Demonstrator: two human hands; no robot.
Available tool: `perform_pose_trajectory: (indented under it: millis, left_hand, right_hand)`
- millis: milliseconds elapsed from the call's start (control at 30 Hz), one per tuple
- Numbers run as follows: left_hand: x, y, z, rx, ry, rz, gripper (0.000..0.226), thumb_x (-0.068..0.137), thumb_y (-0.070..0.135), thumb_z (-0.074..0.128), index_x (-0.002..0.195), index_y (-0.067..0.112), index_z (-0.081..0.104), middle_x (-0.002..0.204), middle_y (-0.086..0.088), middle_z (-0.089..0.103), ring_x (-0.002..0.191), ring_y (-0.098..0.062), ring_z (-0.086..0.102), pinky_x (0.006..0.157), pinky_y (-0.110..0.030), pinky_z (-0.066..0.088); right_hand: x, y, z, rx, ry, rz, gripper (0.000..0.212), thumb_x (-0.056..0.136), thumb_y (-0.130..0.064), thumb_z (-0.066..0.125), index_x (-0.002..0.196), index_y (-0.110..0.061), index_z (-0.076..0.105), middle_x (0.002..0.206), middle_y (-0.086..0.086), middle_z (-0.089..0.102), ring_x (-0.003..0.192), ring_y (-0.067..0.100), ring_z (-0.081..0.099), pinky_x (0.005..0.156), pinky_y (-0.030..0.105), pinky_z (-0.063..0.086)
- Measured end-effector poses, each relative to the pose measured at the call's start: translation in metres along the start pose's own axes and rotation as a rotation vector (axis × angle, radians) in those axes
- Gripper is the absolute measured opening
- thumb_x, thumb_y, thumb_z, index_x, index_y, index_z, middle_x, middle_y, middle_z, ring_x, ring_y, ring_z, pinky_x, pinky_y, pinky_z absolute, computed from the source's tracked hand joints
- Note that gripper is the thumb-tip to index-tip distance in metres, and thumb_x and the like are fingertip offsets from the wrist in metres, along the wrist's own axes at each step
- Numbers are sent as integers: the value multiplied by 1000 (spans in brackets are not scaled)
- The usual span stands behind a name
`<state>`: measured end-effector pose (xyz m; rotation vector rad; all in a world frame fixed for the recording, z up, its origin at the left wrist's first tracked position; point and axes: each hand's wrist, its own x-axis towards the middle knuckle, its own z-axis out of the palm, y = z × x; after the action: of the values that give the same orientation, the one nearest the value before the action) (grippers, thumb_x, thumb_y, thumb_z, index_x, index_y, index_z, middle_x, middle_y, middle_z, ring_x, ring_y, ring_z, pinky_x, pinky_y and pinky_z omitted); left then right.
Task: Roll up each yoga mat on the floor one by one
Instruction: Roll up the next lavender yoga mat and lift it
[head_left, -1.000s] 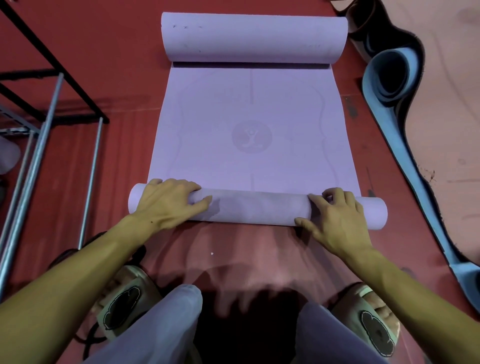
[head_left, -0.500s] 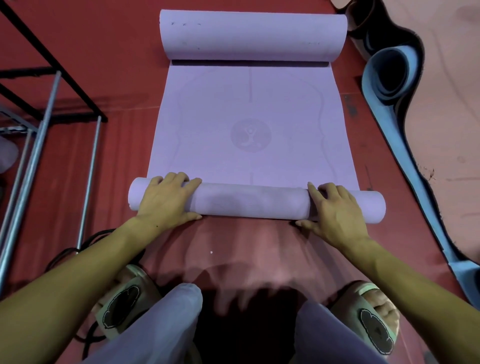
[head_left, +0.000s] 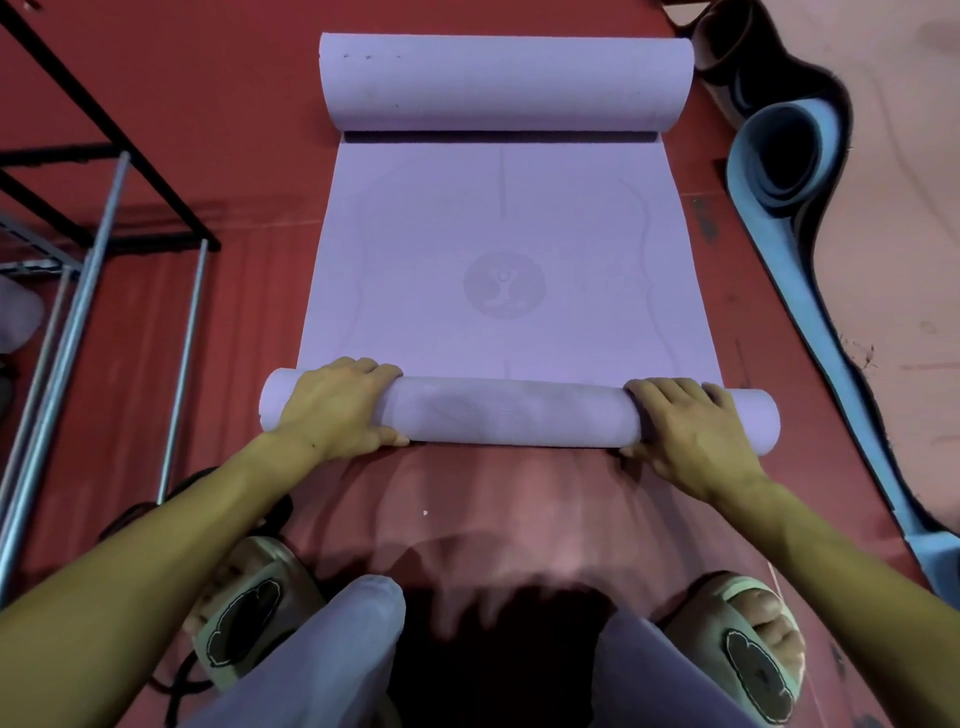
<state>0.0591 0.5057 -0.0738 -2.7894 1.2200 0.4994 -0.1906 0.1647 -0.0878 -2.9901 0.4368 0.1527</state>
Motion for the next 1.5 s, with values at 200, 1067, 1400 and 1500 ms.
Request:
perform_pose_trajectory:
  millis: [200,1067,1400,1500]
  left_hand:
    - [-8,-4,-3,-32,-164,24,75,65,79,73,129,43,60,111,14,67,101,-17,65,79,-34,46]
    - [-16,-14,10,-275,-70,17,62,75,65,82,131,53,58,128,28,58,125,-7,53,89,-39,45]
    - [-9,-1,-1,-207,59,13,42,86,50,80,125,51,64,119,19,56,113,-16,53,83,-35,41]
    - [-8,0,-3,-208,53,23,34,91,48,75,123,52,64,116,21,56,112,-11,51,76,-30,36]
  right_hand:
    - [-9,6,-6,6,-216,-30,77,74,-64,78,139,-33,50,126,-8,66,115,24,61,94,49,47]
    - [6,0,-28,57,-382,47,64,79,-49,84,134,-41,54,126,-15,59,114,18,60,78,39,48]
    - [11,-10,-38,14,-209,33,48,86,-39,81,130,-37,63,123,-8,57,114,18,53,68,32,36]
    - [10,-9,-37,50,-194,44,44,88,-35,81,128,-36,66,123,-7,58,113,21,54,65,32,36]
